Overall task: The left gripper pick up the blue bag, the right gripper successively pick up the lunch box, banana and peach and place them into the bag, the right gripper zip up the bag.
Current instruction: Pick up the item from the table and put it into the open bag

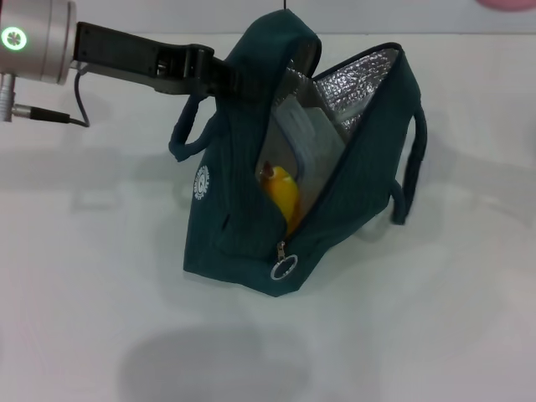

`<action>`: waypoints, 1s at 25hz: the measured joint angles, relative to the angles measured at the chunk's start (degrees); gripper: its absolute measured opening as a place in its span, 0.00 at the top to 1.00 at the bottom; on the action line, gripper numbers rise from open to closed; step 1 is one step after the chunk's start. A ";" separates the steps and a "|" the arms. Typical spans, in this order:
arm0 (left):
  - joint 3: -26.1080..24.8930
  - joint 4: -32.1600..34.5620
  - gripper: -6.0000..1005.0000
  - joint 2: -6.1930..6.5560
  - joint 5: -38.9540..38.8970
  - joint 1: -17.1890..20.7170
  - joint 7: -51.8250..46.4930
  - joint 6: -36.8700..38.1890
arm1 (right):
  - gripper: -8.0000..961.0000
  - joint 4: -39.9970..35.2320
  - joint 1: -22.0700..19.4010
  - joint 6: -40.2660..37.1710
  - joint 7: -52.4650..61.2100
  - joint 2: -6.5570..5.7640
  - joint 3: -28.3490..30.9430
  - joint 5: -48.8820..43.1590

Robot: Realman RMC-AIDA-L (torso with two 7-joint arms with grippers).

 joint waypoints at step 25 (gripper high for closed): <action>-0.18 -0.23 0.90 0.31 -0.15 -0.64 0.09 -0.24 | 0.94 7.81 8.65 24.73 -13.39 4.07 -30.19 -7.09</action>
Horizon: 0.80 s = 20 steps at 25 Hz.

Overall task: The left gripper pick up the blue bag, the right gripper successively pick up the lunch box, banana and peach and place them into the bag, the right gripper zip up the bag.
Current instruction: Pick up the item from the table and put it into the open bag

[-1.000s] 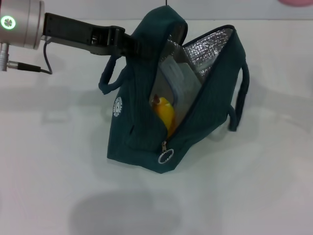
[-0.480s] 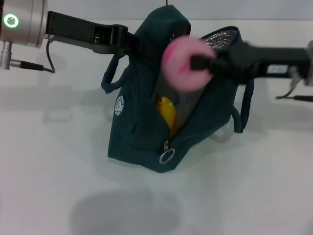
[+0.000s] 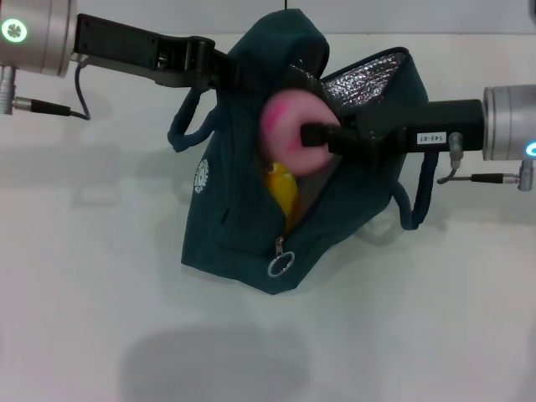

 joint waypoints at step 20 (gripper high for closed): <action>0.00 0.05 0.90 0.17 0.44 -0.08 -0.03 -0.12 | 0.84 -0.92 0.69 2.76 2.44 0.19 -3.44 -1.59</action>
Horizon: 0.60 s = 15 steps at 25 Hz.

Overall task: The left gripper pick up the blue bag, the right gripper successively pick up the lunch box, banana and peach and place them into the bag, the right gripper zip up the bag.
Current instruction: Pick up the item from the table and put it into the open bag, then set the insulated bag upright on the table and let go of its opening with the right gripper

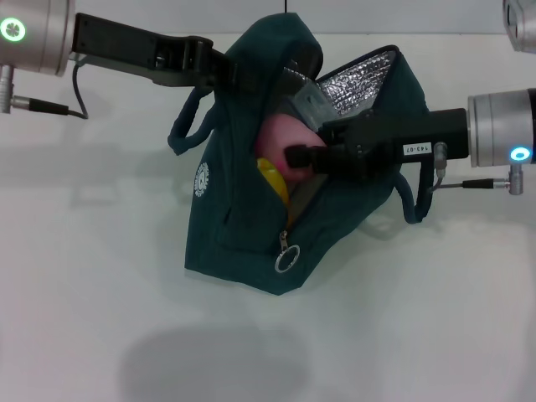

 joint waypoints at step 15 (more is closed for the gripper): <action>0.00 -0.18 0.90 -0.08 0.63 0.78 0.40 -0.03 | 0.28 -8.83 -9.01 -12.00 -7.65 -1.18 14.20 5.63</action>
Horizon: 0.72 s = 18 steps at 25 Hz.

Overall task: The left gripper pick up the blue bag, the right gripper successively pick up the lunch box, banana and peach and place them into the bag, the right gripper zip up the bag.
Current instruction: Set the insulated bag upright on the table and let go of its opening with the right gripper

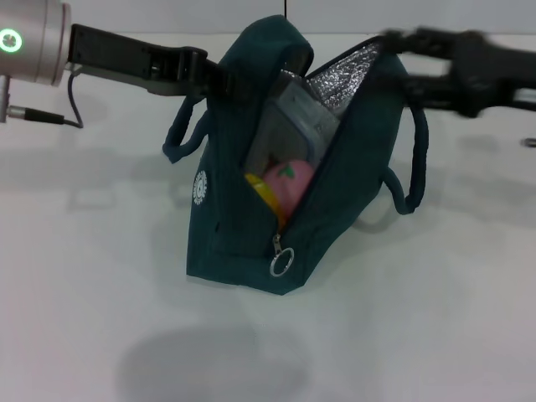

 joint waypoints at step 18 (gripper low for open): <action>-0.15 -0.01 0.90 0.15 0.06 1.26 0.17 -0.50 | 0.23 14.29 -4.16 16.17 -15.83 -0.13 4.84 -3.87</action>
